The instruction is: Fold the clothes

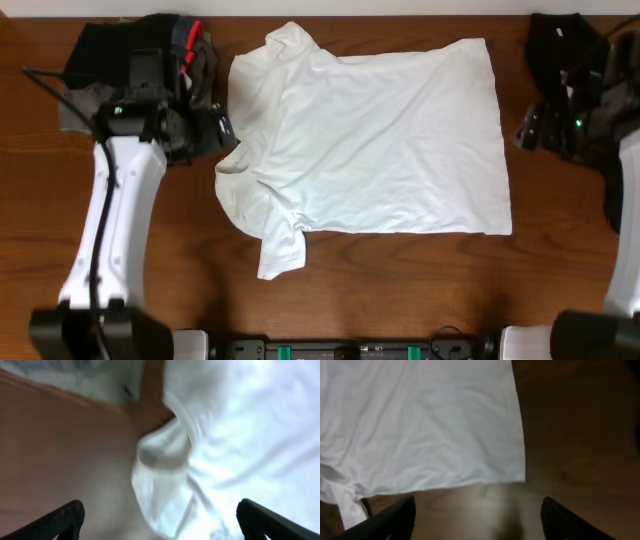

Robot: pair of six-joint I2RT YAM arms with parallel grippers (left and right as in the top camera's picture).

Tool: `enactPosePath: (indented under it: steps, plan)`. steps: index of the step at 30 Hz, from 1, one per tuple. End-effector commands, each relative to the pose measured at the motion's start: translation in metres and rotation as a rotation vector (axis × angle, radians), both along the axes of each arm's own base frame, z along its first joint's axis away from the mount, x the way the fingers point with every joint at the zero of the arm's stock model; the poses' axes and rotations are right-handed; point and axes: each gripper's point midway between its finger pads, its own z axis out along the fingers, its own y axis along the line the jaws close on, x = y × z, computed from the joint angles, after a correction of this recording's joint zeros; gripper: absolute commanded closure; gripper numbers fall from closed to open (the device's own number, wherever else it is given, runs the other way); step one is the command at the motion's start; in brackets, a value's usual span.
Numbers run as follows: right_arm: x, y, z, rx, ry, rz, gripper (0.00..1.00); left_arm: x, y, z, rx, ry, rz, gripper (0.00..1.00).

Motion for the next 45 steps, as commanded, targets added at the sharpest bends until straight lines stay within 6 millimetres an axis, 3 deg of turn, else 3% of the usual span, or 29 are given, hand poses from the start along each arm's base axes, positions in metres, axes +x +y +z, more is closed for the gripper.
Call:
enactPosePath:
  steps: [1, 8, 11, 16, 19, 27, 33, 41, 43, 45]
  plan:
    - [-0.019, -0.008, 0.003, -0.030, 0.035, -0.082, 0.24, -0.023, -0.024, -0.002, 0.021, 0.061, -0.186, 0.02]
    - [-0.065, -0.004, -0.002, -0.035, 0.013, -0.203, 0.22, -0.082, -0.059, -0.014, 0.037, 0.275, -0.340, 0.02]
    - [-0.078, 0.000, -0.027, -0.030, 0.011, -0.208, 0.19, -0.099, -0.070, -0.022, 0.049, 0.330, -0.375, 0.02]
    - [-0.087, 0.005, -0.096, -0.004, 0.113, -0.201, 0.21, -0.111, -0.082, -0.040, 0.057, 0.369, -0.400, 0.02]
    - [-0.083, 0.004, -0.127, 0.001, 0.158, -0.201, 0.21, -0.118, -0.084, -0.053, 0.073, 0.389, -0.419, 0.02]
    - [-0.053, -0.004, -0.172, -0.061, 0.205, -0.171, 0.27, -0.135, -0.096, -0.090, 0.099, 0.416, -0.405, 0.02]
    - [-0.043, 0.010, -0.211, -0.094, 0.290, -0.109, 0.43, -0.136, -0.101, -0.104, 0.090, 0.404, -0.364, 0.02]
    - [-0.052, -0.008, -0.226, -0.209, 0.357, -0.147, 0.40, -0.132, -0.103, -0.104, 0.085, 0.386, -0.365, 0.02]
    - [-0.050, -0.008, -0.229, -0.209, 0.345, -0.149, 0.48, -0.132, -0.104, -0.105, 0.084, 0.382, -0.365, 0.02]
    - [-0.050, -0.006, -0.233, -0.200, 0.336, -0.148, 0.67, -0.132, -0.104, -0.107, 0.084, 0.382, -0.365, 0.02]
